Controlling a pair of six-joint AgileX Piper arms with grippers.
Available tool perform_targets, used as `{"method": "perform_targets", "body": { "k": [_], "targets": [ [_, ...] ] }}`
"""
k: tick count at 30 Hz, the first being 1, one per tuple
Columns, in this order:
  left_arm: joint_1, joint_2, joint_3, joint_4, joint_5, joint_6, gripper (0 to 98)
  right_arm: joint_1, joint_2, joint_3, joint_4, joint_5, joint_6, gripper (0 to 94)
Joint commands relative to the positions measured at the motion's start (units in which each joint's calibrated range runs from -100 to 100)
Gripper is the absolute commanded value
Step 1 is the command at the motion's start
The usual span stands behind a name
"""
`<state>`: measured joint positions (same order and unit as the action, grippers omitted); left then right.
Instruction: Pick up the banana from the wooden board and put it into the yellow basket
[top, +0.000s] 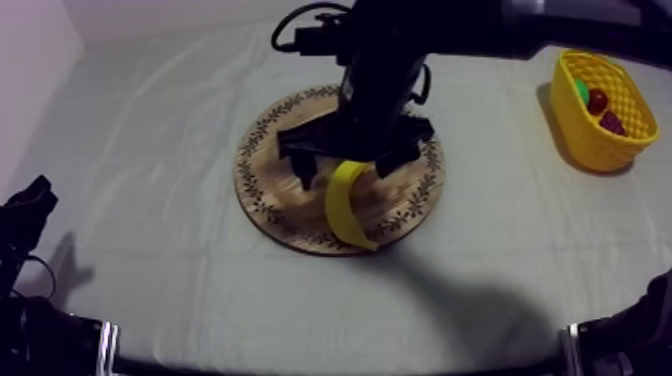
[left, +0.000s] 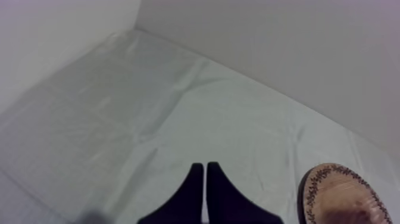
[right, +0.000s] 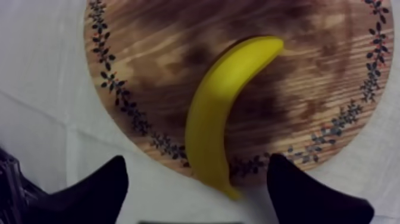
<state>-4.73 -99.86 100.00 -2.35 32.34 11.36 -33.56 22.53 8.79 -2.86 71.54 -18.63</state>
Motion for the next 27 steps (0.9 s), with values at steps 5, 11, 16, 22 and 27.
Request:
{"method": "perform_targets", "body": {
  "k": [5,11,16,22,27],
  "targets": [
    [-0.01,0.04,0.00,-0.02,0.00,-0.01,0.1,0.15,7.60,-4.90,-0.49,1.43,-1.70,68.9],
    [-0.01,0.04,0.00,-0.02,0.00,-0.01,0.1,0.11,11.24,-6.74,-0.69,1.86,-2.62,64.9],
    [-0.01,0.04,0.00,-0.02,0.00,-0.01,0.1,0.10,12.99,-6.67,-0.62,1.88,-2.92,59.8],
    [-0.01,0.04,0.00,-0.02,0.00,-0.01,0.1,0.27,14.47,-6.98,-0.41,2.33,-2.49,42.7],
    [-0.01,0.04,0.00,-0.02,0.00,-0.01,0.1,0.56,15.35,-7.41,-0.26,3.03,-1.88,28.1]
  ]
}}
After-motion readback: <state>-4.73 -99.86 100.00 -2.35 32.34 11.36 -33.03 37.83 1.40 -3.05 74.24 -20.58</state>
